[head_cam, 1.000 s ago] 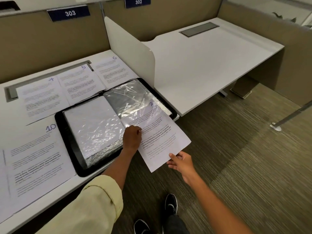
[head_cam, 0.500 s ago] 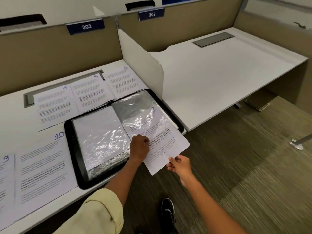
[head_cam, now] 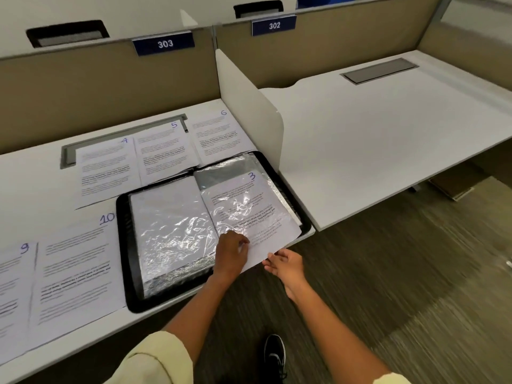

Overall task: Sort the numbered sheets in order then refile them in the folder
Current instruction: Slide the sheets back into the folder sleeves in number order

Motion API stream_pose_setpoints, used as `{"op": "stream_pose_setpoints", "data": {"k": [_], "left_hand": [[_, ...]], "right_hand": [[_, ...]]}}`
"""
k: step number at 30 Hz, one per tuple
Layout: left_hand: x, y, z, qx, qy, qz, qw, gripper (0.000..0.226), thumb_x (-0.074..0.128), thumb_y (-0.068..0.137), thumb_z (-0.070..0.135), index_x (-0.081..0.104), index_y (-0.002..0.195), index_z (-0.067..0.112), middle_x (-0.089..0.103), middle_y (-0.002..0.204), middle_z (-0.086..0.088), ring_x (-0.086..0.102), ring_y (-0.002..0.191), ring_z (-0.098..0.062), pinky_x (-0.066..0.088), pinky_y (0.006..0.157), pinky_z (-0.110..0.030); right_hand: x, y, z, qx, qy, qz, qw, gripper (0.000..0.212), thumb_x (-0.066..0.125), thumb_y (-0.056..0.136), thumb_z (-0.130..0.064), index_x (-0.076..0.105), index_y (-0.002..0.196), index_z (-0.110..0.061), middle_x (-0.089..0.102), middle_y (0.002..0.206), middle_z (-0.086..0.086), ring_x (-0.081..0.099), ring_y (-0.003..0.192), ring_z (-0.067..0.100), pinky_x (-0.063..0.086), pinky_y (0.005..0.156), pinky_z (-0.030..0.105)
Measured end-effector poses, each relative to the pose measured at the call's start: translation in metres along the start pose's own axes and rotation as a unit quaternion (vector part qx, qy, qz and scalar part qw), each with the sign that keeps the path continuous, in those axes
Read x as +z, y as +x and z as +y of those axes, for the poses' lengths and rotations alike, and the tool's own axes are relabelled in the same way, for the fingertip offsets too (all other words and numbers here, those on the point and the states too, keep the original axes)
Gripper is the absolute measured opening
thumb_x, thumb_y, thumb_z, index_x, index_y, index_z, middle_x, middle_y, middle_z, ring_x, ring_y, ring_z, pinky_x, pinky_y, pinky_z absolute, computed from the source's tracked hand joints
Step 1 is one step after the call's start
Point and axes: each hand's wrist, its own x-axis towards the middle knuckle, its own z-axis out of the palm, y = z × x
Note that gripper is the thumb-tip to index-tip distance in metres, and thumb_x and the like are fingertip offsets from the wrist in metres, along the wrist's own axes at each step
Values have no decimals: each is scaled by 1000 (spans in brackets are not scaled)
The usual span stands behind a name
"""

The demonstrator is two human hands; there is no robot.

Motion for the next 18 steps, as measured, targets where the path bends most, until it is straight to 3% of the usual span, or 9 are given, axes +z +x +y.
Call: {"op": "stream_pose_setpoints", "data": {"k": [7, 10, 12, 15, 18], "left_hand": [[1, -3, 2, -15, -13, 2, 1000, 9, 67, 85, 8, 73, 90, 12, 66, 89, -4, 53, 81, -13, 34, 70, -20], [-2, -4, 5, -19, -23, 2, 1000, 10, 66, 85, 6, 74, 90, 10, 65, 86, -1, 52, 78, -8, 34, 67, -11], [-4, -4, 7, -23, -30, 3, 999, 10, 66, 85, 6, 73, 89, 10, 63, 85, 1, 51, 78, -6, 32, 66, -5], [-3, -3, 7, -32, -42, 13, 999, 8, 67, 83, 8, 72, 85, 14, 62, 86, 2, 53, 80, -7, 33, 67, -7], [1, -4, 3, -40, -42, 16, 998, 8, 69, 83, 12, 70, 84, 19, 60, 88, 4, 51, 85, -9, 35, 72, -11]], "right_hand": [[5, 5, 2, -6, -12, 9, 1000, 7, 65, 93, -4, 66, 99, -1, 71, 94, 18, 73, 81, 22, 61, 71, 28], [13, 10, -3, -26, -76, 25, 996, 2, 69, 92, -11, 68, 91, -10, 71, 87, 11, 67, 74, 18, 57, 63, 26], [19, 15, -10, -53, -126, 36, 990, 10, 71, 91, -17, 69, 81, -17, 70, 82, 4, 65, 77, 16, 52, 65, 26], [27, 23, -21, -75, -154, 29, 985, 18, 72, 90, -16, 67, 73, -18, 68, 78, 0, 63, 79, 14, 45, 63, 18], [36, 31, -30, -77, -170, 17, 982, 16, 72, 90, -15, 69, 74, -19, 68, 81, -1, 64, 83, 15, 45, 66, 19]]}}
